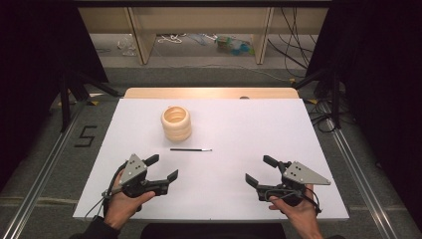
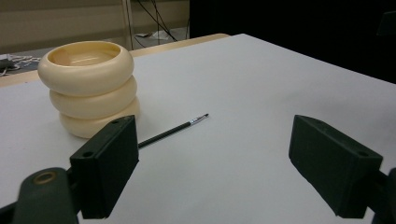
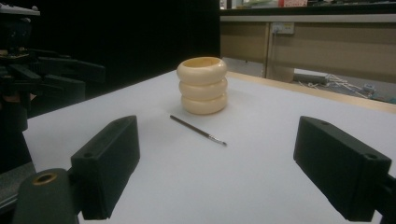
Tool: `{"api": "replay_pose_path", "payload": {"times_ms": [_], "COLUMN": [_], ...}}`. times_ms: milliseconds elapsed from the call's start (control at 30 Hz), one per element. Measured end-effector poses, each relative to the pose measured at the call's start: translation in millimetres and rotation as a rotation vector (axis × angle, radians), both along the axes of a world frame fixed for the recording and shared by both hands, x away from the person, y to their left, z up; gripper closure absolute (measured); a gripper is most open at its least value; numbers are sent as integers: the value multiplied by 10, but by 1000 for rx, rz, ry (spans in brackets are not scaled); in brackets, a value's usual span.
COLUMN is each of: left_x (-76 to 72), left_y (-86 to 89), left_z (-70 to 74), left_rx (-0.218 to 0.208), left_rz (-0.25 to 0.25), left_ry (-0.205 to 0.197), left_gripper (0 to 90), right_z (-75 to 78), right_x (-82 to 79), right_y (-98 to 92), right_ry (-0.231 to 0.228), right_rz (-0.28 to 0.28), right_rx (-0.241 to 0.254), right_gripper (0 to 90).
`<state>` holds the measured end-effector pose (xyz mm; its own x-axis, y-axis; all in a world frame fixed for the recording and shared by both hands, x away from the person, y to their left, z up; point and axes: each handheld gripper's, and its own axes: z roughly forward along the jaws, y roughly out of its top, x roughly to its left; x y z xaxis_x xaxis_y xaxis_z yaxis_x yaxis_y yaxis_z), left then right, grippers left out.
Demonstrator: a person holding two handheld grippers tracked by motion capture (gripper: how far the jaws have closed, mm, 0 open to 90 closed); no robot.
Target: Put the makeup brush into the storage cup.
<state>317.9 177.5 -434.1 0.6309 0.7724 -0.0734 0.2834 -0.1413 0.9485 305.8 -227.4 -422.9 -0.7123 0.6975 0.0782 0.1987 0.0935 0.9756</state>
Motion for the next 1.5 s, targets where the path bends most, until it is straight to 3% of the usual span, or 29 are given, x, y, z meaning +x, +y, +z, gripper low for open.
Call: {"api": "replay_pose_path", "payload": {"times_ms": [200,533,567,833,933,1200,1500], "left_x": [3,13,12,35,44,115,265], "left_y": [-13,-30,-44,-46,-60,-78,-148], "left_z": [-1,22,24,52,58,111,132], "left_rx": [-14,-7,-21,-6,-12,29,89], "left_rz": [3,-12,-11,-30,-33,-77,-108], "left_ry": [16,11,20,19,36,42,84], "left_gripper": [158,158,158,158,158,158,158], "right_z": [-5,-6,-7,-10,-11,-20,-28], "right_x": [5,5,5,5,5,11,14], "right_y": [7,8,8,13,11,20,21], "right_ry": [-2,10,9,7,11,11,14], "right_rz": [7,14,15,16,21,24,28], "right_rx": [7,-2,-3,-1,-4,3,-2], "right_gripper": [155,156,156,156,156,156,156]}}
